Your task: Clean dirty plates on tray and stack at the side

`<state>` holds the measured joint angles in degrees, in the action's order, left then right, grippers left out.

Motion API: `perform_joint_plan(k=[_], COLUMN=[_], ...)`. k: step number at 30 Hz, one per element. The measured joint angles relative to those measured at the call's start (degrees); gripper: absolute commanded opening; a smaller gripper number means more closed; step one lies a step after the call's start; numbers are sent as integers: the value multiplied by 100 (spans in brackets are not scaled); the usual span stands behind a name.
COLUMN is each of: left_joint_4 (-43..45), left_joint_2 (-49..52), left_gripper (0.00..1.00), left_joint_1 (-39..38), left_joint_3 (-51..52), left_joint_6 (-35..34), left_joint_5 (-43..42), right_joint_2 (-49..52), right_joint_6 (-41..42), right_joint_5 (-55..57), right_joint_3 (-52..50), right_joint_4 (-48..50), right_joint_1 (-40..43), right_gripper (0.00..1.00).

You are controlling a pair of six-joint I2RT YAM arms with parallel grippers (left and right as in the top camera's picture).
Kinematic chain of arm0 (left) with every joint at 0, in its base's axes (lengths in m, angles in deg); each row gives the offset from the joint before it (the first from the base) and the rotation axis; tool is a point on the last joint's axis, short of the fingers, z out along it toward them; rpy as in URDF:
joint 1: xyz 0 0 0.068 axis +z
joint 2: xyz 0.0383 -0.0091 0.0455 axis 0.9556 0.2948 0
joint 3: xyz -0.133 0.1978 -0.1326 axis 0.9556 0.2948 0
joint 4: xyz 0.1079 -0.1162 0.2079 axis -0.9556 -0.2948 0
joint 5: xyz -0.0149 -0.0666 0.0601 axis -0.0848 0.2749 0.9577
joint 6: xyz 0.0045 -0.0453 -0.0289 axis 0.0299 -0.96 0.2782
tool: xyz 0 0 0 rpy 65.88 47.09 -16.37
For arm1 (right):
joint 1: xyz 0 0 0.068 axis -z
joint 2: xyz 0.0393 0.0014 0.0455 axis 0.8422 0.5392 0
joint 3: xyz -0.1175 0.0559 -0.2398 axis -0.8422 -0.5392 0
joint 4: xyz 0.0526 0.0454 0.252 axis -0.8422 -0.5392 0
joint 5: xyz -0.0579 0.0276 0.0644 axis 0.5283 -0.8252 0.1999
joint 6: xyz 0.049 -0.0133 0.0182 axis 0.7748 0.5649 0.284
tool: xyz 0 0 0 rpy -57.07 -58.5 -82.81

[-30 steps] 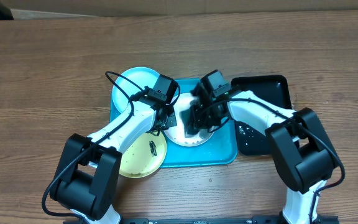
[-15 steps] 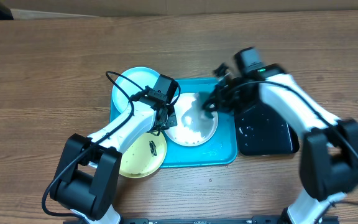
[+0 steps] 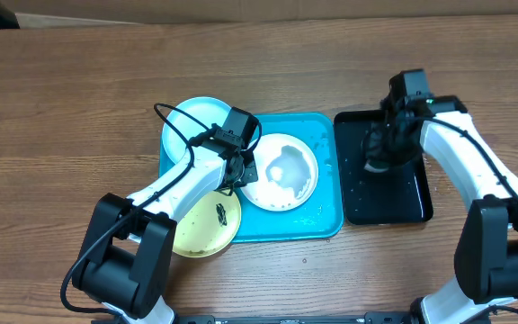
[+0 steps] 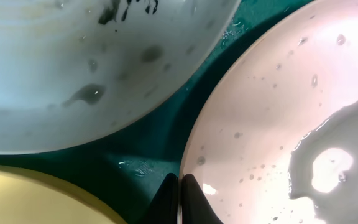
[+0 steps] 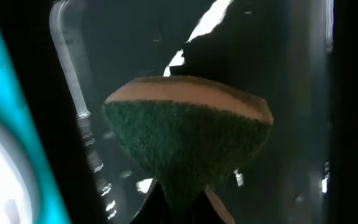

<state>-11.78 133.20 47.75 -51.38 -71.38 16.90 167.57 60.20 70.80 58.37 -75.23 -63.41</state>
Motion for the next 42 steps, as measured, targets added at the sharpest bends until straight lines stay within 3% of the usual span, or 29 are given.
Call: perform_joint_plan(k=[2,3,5,6,11,18,19,21,29,42], left_joint_4=[0,0,0,0,2,-2,2,0,2,2], left_joint_2=[0,0,0,0,0,0,0,0,0,0], left_gripper=[4,4,5,7,23,18,18,18,19,18], left_joint_1=[-2,-2,-2,-2,-2,-2,-2,-2,-2,-2], left_joint_3=[0,0,0,0,0,0,0,0,0,0], left_joint_6=[0,0,0,0,81,90,90,87,87,87], left_joint_5=[0,-2,-4,-7,-22,-33,-39,-39,-42,-42], right_joint_2=[4,4,11,13,13,55,52,52,52,52], right_joint_6=[4,9,61,50,66,98,103,96,105,103], right_joint_5=[186,247,341,365,334,254,256,254,275,273], right_joint_3=[-190,-275,-398,-431,-411,1043,1150,1412,1499,1499], right_joint_4=[225,310,389,402,321,-566,-551,-507,-562,-562], right_joint_1=[-7,-4,-7,-4,0,442,516,791,1834,1989], right_gripper=[4,12,46,51,59,71,75,100,100,100])
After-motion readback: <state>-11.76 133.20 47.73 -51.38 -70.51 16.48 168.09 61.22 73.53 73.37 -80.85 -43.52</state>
